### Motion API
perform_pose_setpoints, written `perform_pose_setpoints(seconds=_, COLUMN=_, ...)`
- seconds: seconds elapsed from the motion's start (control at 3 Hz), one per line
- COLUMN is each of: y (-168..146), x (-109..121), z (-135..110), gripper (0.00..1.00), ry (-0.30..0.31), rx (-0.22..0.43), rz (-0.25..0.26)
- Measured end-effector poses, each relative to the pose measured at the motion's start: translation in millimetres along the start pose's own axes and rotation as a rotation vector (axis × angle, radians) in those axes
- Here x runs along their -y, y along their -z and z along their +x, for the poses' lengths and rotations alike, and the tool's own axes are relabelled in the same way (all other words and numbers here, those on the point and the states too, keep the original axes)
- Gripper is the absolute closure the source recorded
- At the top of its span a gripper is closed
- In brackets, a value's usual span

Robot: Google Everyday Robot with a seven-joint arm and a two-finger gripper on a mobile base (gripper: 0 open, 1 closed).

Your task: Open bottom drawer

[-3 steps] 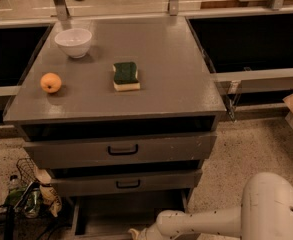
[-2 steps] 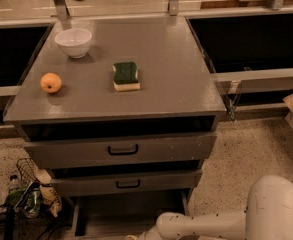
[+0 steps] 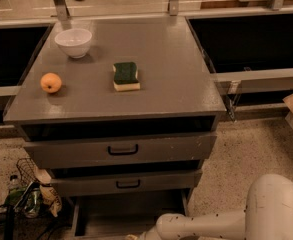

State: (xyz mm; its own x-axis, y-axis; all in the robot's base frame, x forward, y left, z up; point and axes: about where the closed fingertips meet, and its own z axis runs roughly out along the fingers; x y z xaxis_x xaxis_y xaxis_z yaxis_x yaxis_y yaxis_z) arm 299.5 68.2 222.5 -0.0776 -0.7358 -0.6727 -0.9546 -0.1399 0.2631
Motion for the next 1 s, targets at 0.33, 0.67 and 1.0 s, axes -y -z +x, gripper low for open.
perform_pose_setpoints(seconds=0.33, y=9, x=1, z=3, gripper=0.0, ry=-0.002, rx=-0.04, rz=0.059)
perform_pose_setpoints(seconds=0.67, y=19, x=6, z=3, gripper=0.0, ry=-0.015, rx=-0.056, rz=0.121)
perform_pose_setpoints(seconds=1.0, y=19, x=8, z=1, gripper=0.0, ry=-0.025, rx=-0.049, rz=0.131)
